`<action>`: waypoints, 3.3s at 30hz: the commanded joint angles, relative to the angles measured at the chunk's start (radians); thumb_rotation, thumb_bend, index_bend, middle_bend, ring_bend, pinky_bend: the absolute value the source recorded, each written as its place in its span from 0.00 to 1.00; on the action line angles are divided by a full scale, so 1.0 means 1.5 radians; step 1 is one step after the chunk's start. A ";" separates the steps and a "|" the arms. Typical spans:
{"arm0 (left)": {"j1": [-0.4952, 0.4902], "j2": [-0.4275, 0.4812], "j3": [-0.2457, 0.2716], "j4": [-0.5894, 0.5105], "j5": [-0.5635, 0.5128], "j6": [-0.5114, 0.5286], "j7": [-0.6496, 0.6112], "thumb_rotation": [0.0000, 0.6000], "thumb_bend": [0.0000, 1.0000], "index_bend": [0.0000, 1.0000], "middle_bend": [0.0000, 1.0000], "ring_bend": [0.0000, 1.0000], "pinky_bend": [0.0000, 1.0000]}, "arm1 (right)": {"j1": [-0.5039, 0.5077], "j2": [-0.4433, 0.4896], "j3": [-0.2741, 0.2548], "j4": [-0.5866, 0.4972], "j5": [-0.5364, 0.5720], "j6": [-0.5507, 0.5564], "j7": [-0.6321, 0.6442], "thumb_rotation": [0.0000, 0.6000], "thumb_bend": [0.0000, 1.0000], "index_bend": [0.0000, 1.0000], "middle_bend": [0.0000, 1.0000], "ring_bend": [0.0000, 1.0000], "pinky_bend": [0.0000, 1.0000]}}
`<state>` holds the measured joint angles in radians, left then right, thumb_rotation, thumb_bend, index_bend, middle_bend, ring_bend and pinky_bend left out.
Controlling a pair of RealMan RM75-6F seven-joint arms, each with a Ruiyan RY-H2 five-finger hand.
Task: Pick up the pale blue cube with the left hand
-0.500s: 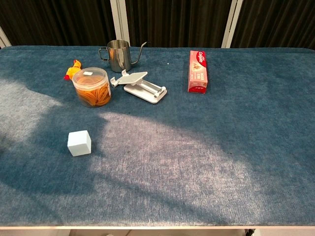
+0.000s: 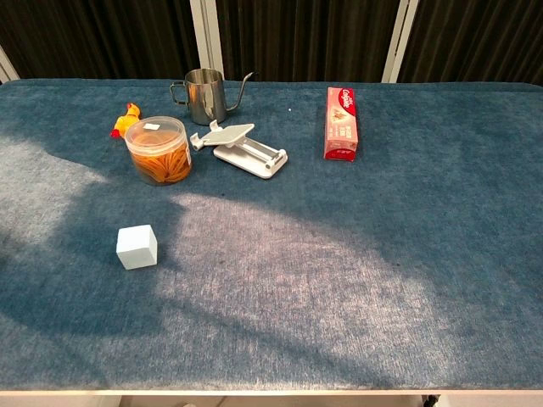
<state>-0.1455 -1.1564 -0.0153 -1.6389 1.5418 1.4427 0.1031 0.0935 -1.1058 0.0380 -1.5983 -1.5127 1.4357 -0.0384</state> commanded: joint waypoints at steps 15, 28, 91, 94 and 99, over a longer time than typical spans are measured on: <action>-0.038 -0.089 0.027 -0.047 0.020 -0.086 0.054 1.00 0.28 0.17 0.19 0.17 0.40 | 0.000 0.002 0.000 -0.003 0.004 -0.003 0.009 1.00 0.39 0.26 0.22 0.23 0.18; -0.108 -0.197 0.007 -0.038 -0.014 -0.187 0.107 1.00 0.20 0.17 0.19 0.17 0.27 | 0.002 0.003 -0.001 -0.002 0.001 -0.006 0.015 1.00 0.39 0.26 0.22 0.23 0.18; -0.167 -0.324 -0.018 0.066 -0.094 -0.193 0.124 1.00 0.25 0.41 0.19 0.15 0.18 | 0.005 0.004 0.002 -0.004 0.011 -0.015 0.013 1.00 0.39 0.26 0.22 0.23 0.18; -0.170 -0.321 -0.019 0.069 -0.100 -0.196 0.127 1.00 0.27 0.42 0.19 0.15 0.18 | 0.005 0.004 0.002 -0.004 0.011 -0.014 0.013 1.00 0.39 0.26 0.22 0.23 0.18; -0.171 -0.314 -0.018 0.069 -0.107 -0.198 0.131 1.00 0.31 0.48 0.19 0.15 0.18 | 0.005 0.004 0.002 -0.004 0.012 -0.014 0.014 1.00 0.39 0.26 0.22 0.23 0.18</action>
<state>-0.4015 -1.6282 -0.0434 -1.5359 1.3810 1.1462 0.3001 0.1010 -1.0992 0.0409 -1.6048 -1.4952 1.4146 -0.0183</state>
